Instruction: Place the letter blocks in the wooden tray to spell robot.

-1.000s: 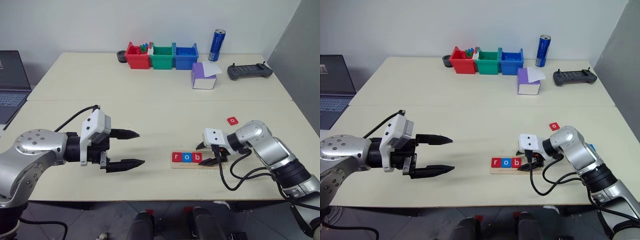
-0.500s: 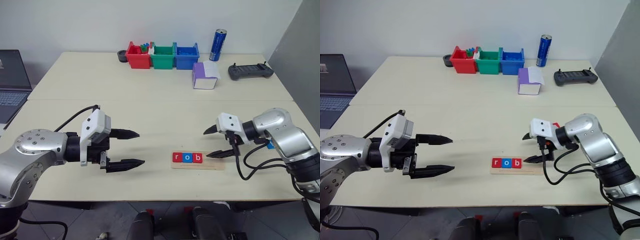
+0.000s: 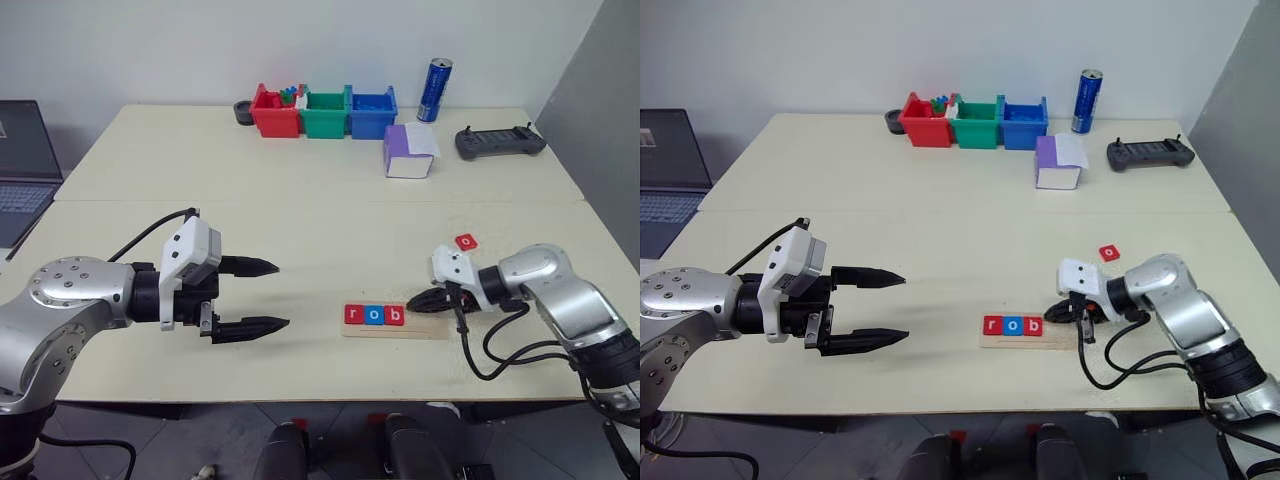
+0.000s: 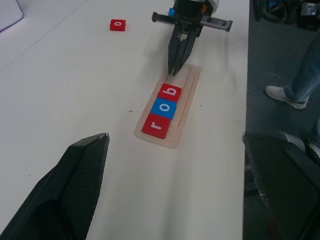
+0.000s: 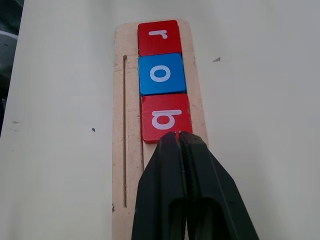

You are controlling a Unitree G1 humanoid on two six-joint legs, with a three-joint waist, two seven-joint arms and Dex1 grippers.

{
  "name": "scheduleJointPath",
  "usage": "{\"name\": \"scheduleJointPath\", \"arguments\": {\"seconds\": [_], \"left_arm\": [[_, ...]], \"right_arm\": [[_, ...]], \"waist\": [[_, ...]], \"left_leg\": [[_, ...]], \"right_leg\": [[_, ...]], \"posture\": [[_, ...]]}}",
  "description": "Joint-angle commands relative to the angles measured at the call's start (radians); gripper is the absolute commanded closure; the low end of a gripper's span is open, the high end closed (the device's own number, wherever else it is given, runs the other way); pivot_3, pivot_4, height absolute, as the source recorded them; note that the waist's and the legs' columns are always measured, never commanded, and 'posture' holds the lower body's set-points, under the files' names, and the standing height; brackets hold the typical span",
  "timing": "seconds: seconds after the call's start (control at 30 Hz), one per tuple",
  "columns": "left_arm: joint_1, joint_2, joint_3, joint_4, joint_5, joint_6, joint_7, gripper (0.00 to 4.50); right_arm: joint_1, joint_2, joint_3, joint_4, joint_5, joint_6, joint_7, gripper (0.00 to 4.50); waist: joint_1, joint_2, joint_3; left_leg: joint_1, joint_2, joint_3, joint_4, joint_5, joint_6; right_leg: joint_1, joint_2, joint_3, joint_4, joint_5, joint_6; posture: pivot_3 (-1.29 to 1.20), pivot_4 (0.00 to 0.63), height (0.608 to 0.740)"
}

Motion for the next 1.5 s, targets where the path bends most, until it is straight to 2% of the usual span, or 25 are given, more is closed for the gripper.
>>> {"name": "scheduleJointPath", "arguments": {"seconds": [0.03, 0.83, 0.97, 1.1, 1.17, 1.4, 1.5], "left_arm": [[-0.008, 0.015, 0.025, -0.014, -0.003, -0.014, -0.006, 0.00], [-0.011, 0.016, 0.020, -0.003, 0.012, -0.020, -0.007, 0.00], [-0.007, 0.016, 0.022, -0.006, 0.014, -0.020, -0.007, 0.00], [0.002, 0.020, 0.034, -0.013, 0.012, -0.019, -0.007, 0.00], [0.007, 0.021, 0.039, -0.015, 0.011, -0.018, -0.007, 0.00], [0.011, 0.013, 0.032, -0.009, 0.018, -0.033, -0.006, 0.00], [0.004, 0.009, 0.021, -0.003, 0.020, -0.039, -0.007, 0.00]], "right_arm": [[0.006, -0.010, 0.004, -0.018, -0.012, -0.021, -0.008, 4.44], [-0.020, 0.052, 0.049, 0.034, -0.043, -0.060, -0.042, 4.44], [-0.018, 0.035, 0.053, 0.033, -0.049, -0.068, -0.031, 4.44], [-0.004, -0.032, 0.000, 0.022, -0.015, -0.079, 0.010, 4.44], [-0.004, -0.062, -0.038, 0.007, 0.033, -0.013, 0.028, 4.44], [0.033, -0.087, -0.237, -0.075, 0.146, 0.148, -0.083, 4.44], [0.065, -0.090, -0.314, -0.111, 0.187, 0.233, -0.144, 3.85]], "waist": [[0.000, 0.000, 0.000], [0.000, 0.000, 0.000], [0.000, 0.000, 0.000], [0.000, 0.000, 0.000], [0.000, 0.000, 0.000], [0.000, 0.000, 0.000], [0.001, 0.000, 0.000]], "left_leg": [[0.000, 0.000, 0.000, 0.000, 0.000, 0.000], [0.000, 0.000, 0.000, 0.000, 0.000, 0.000], [0.000, 0.000, 0.000, 0.000, 0.000, 0.000], [0.000, 0.000, 0.000, 0.000, 0.000, 0.000], [0.000, 0.000, 0.000, 0.000, 0.000, 0.000], [0.000, 0.000, 0.000, 0.000, 0.000, 0.000], [0.000, 0.000, 0.000, 0.000, 0.000, 0.000]], "right_leg": [[0.000, 0.000, 0.000, 0.000, 0.000, 0.000], [0.000, 0.000, 0.000, 0.000, 0.000, 0.000], [0.000, 0.000, 0.000, 0.000, 0.000, 0.000], [0.000, 0.000, 0.000, 0.000, 0.000, 0.000], [0.000, 0.000, 0.000, 0.000, 0.000, 0.000], [0.000, 0.000, 0.000, 0.000, 0.000, 0.000], [0.000, 0.000, 0.000, 0.000, 0.000, -0.001]], "posture": [[0.00, 0.150, 0.740], [0.00, 0.150, 0.740], [0.00, 0.150, 0.740], [0.00, 0.150, 0.740], [0.00, 0.150, 0.740], [0.00, 0.150, 0.740], [0.00, 0.150, 0.740]]}}
